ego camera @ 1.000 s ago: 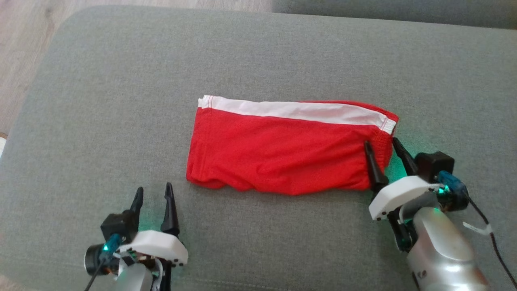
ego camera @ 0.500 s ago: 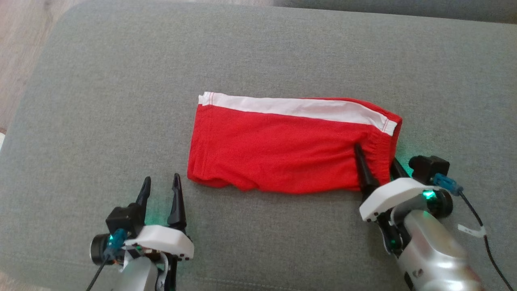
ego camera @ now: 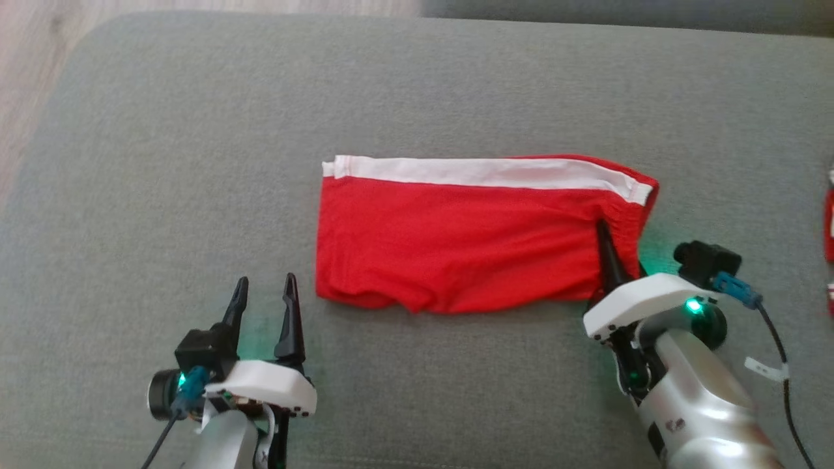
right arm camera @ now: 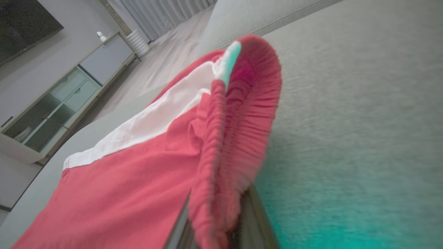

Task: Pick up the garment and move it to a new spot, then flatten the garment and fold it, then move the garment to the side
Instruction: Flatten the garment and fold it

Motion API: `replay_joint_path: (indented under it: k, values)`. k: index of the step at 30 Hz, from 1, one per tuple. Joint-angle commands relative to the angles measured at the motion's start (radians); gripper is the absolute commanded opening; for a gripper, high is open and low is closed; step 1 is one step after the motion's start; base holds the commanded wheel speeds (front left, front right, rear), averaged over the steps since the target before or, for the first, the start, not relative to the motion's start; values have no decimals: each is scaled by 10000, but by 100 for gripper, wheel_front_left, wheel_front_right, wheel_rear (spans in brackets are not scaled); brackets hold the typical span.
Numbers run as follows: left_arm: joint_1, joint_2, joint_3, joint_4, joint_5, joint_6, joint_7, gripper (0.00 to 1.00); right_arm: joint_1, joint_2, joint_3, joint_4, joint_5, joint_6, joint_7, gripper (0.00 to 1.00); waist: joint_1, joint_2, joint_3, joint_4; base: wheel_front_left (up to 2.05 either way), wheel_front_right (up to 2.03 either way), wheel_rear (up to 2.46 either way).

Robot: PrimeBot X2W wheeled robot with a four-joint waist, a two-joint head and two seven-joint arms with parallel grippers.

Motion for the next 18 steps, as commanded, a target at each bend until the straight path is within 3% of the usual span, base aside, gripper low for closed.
replay_joint_path:
  k: [1,4,9,14,18]
  values:
    - [10,76,152,-300,26,-46,-51,100,65,41,0,-301,-79,-6,6,0,-1,0,-108,-137,0,0,0]
    - [58,76,-35,-275,-76,-36,-51,100,-78,41,234,-842,-11,-6,6,0,-1,0,-215,-169,0,0,0]
    - [131,76,-579,-176,-283,-44,-51,100,-307,41,1744,-1850,1011,-6,55,0,-1,0,-462,248,0,0,0]
    - [289,76,-1090,-99,-547,29,-51,100,-575,41,2938,-2255,2017,-6,299,0,-1,0,-616,1164,0,0,0]
    - [392,76,-1456,-44,-640,71,-51,100,-869,41,3452,-1786,2379,-6,340,0,-1,0,-662,2107,0,0,0]
